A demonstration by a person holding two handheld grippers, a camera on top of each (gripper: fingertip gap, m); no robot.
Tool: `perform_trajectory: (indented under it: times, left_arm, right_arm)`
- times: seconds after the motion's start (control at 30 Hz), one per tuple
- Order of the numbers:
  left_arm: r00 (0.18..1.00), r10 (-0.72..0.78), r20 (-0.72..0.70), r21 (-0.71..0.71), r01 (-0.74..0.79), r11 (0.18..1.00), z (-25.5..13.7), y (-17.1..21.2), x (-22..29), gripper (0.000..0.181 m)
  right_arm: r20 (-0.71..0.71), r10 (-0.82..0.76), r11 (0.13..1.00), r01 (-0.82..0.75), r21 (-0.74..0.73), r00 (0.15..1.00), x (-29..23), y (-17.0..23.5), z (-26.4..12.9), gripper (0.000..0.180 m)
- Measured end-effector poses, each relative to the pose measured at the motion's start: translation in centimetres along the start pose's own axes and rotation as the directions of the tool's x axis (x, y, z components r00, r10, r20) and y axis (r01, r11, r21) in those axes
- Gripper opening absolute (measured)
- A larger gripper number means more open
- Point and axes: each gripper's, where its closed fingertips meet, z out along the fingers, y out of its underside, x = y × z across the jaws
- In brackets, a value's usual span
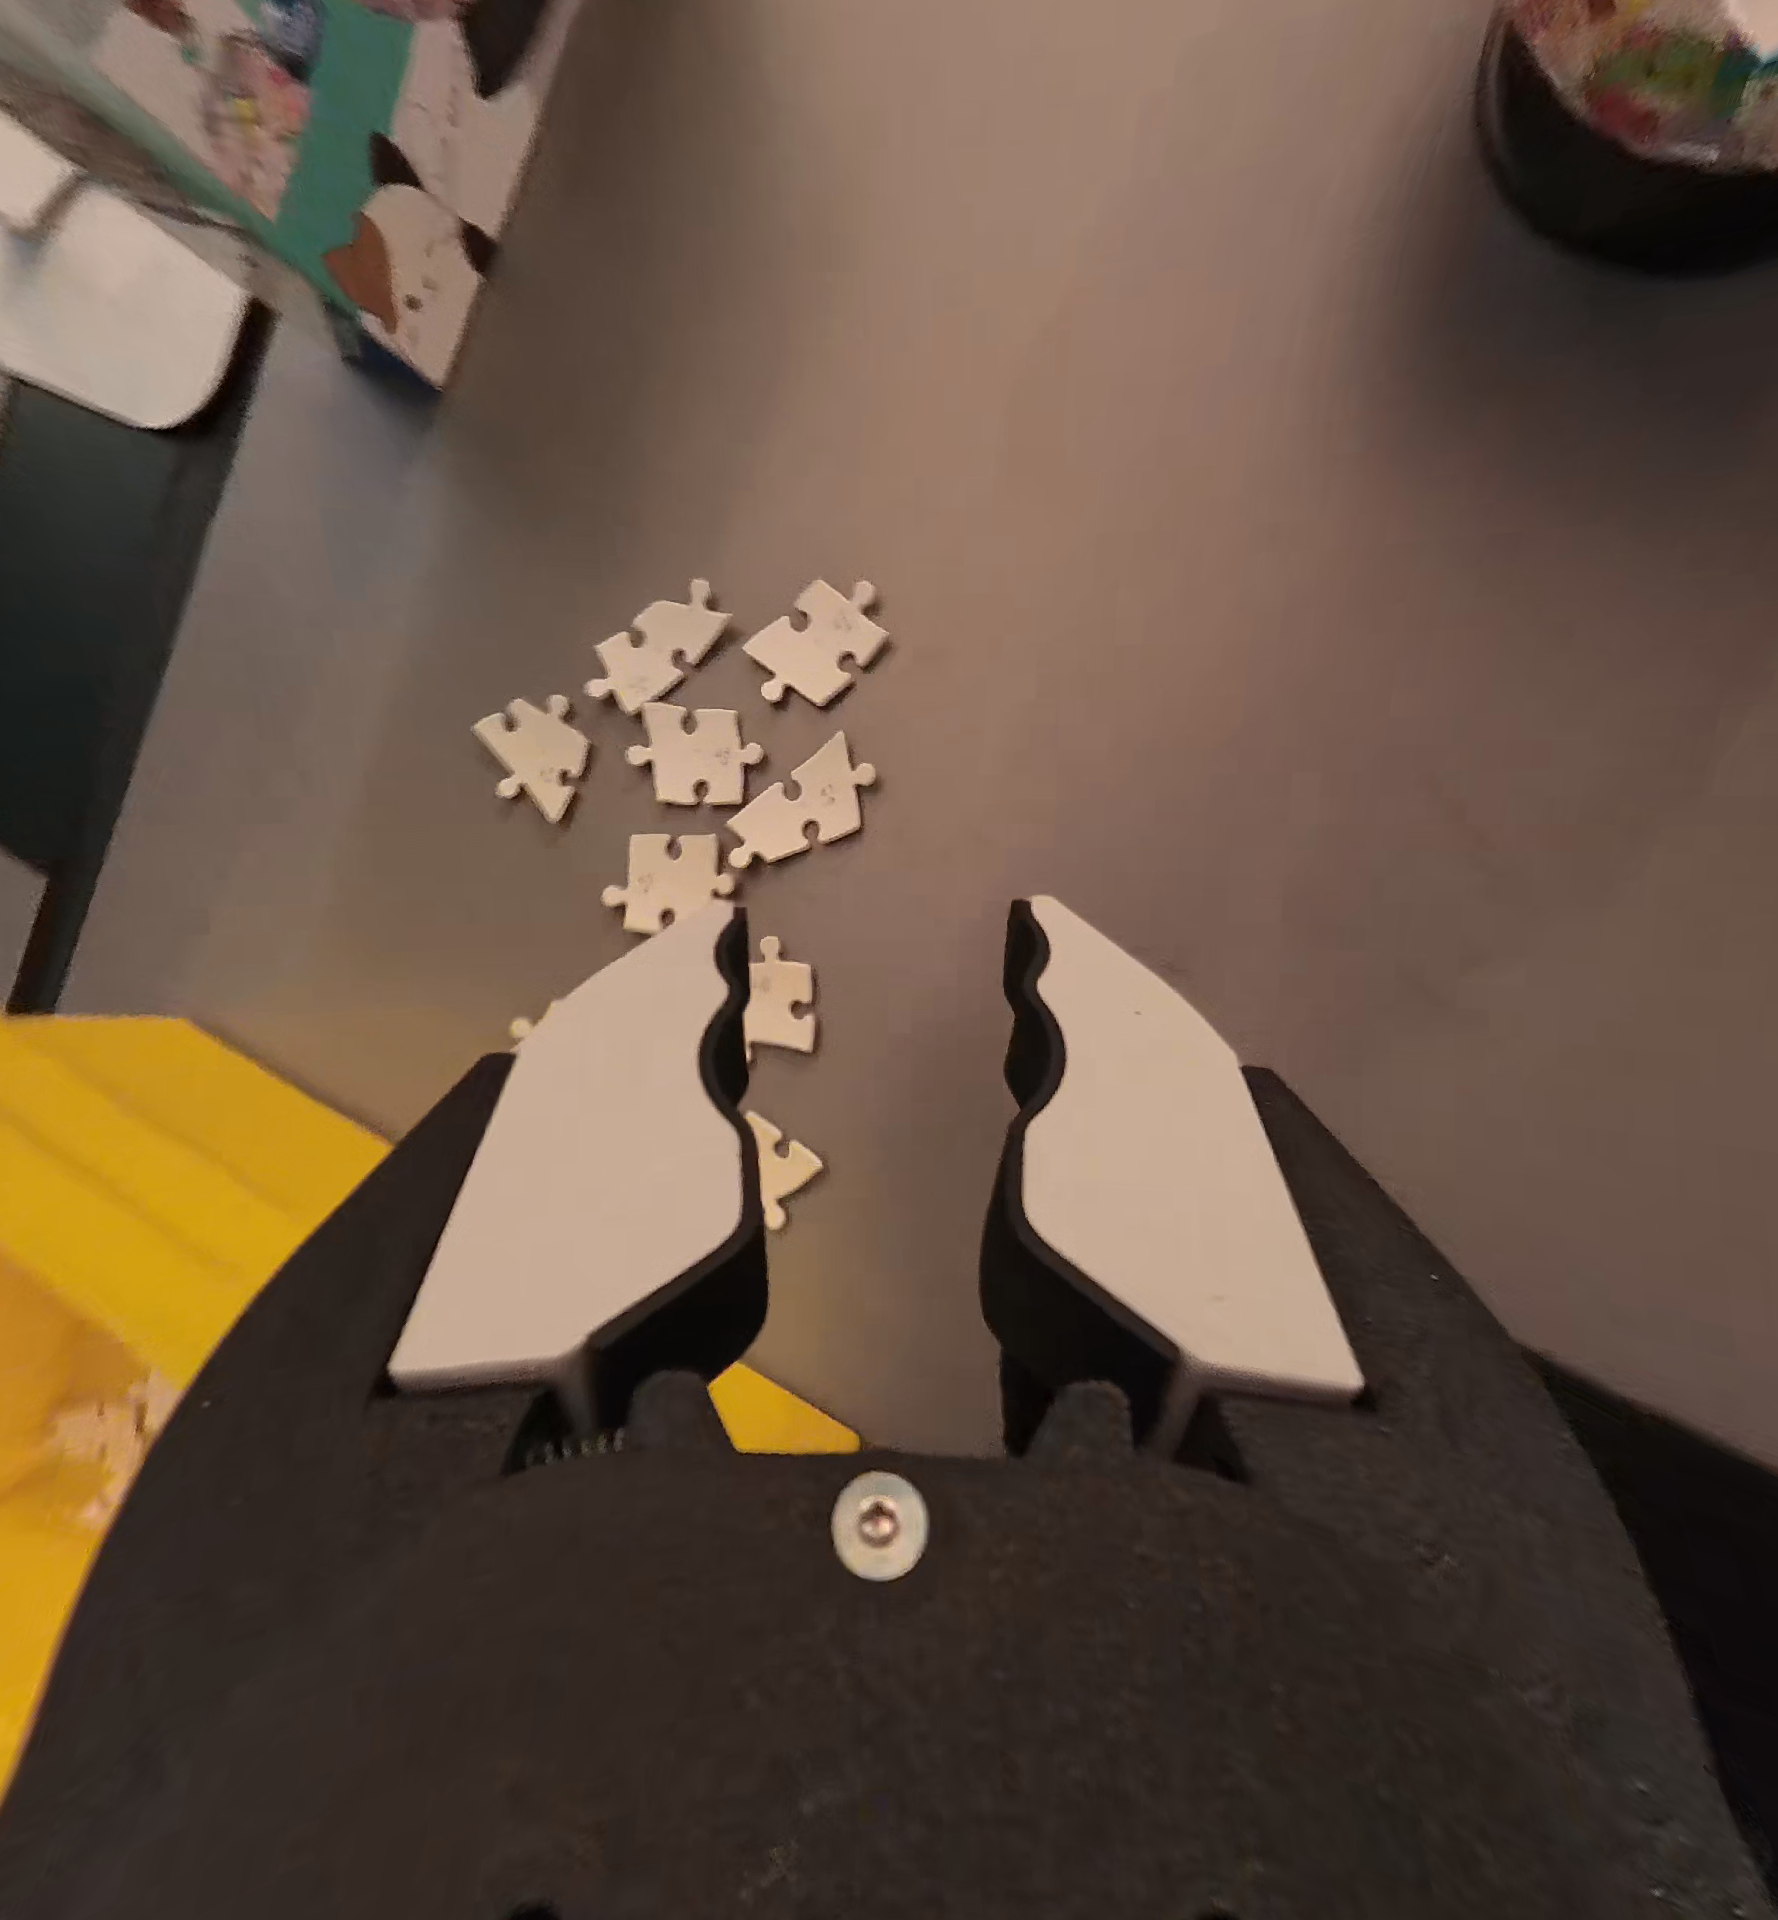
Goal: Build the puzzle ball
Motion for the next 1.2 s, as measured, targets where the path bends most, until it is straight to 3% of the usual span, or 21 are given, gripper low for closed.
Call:
perform_trajectory:
  times: [0.1,0.3,0.4,0.5,0.57,0.63,0.73,0.83,0.93,1.03,1.1,1.2]
  left_arm:
    - [0.992,0.017,-0.123,-0.088,-0.028,0.996,2.1,0.3,-0.5,0.042]
    - [0.990,0.050,-0.134,-0.162,-0.072,0.984,3.9,-1.0,-1.4,0.041]
    - [0.983,0.154,-0.103,-0.201,-0.173,0.964,3.9,-1.2,-1.5,0.040]
    - [0.956,0.242,-0.164,-0.222,-0.275,0.936,5.2,-1.1,-1.0,0.041]
    - [0.952,0.233,-0.198,-0.320,-0.287,0.903,5.5,0.3,-1.7,0.041]
    - [0.971,0.157,-0.180,-0.345,-0.212,0.914,4.4,0.5,-2.7,0.034]
    - [0.996,0.039,-0.086,-0.222,-0.057,0.973,1.6,-0.6,-4.8,0.024]
    - [0.989,-0.129,-0.072,-0.225,0.110,0.968,-0.8,1.7,-5.6,0.024]
    - [0.982,-0.190,-0.006,-0.179,0.186,0.966,-2.4,3.9,-6.6,0.014]
    - [0.964,-0.262,0.045,-0.004,0.263,0.965,-4.6,3.1,-7.4,0.021]
    - [0.923,-0.351,0.160,0.096,0.339,0.936,-6.7,2.9,-9.1,0.033]
    - [0.809,-0.502,0.305,0.070,0.506,0.859,-7.7,5.5,-9.5,0.040]
  right_arm:
    - [0.021,0.055,0.999,-0.055,-0.001,0.998,0.3,0.8,0.2,0.051]
    - [0.069,0.084,0.995,-0.080,-0.058,0.994,-0.2,2.2,1.0,0.052]
    - [0.096,0.080,0.995,-0.073,-0.069,0.992,-0.8,2.3,1.3,0.052]
    - [0.115,0.076,0.994,-0.066,-0.088,0.990,-1.3,2.5,1.6,0.052]
    - [0.122,0.075,0.993,-0.063,-0.100,0.990,-1.6,2.7,1.8,0.052]
    - [0.121,0.066,0.993,-0.053,-0.106,0.990,-1.7,2.8,1.8,0.052]
    - [0.128,0.067,0.994,-0.055,-0.093,0.990,-1.8,2.4,1.7,0.052]
    - [0.133,0.066,0.995,-0.055,-0.088,0.989,-1.9,2.3,1.7,0.052]
    - [0.136,0.069,0.994,-0.057,-0.091,0.988,-1.9,2.3,1.7,0.052]
    - [0.136,0.060,0.995,-0.048,-0.087,0.989,-2.1,2.1,1.8,0.051]
    - [0.131,0.055,0.996,-0.044,-0.082,0.990,-2.1,1.9,1.7,0.051]
    - [0.132,0.063,0.996,-0.053,-0.076,0.989,-2.1,1.7,1.6,0.052]
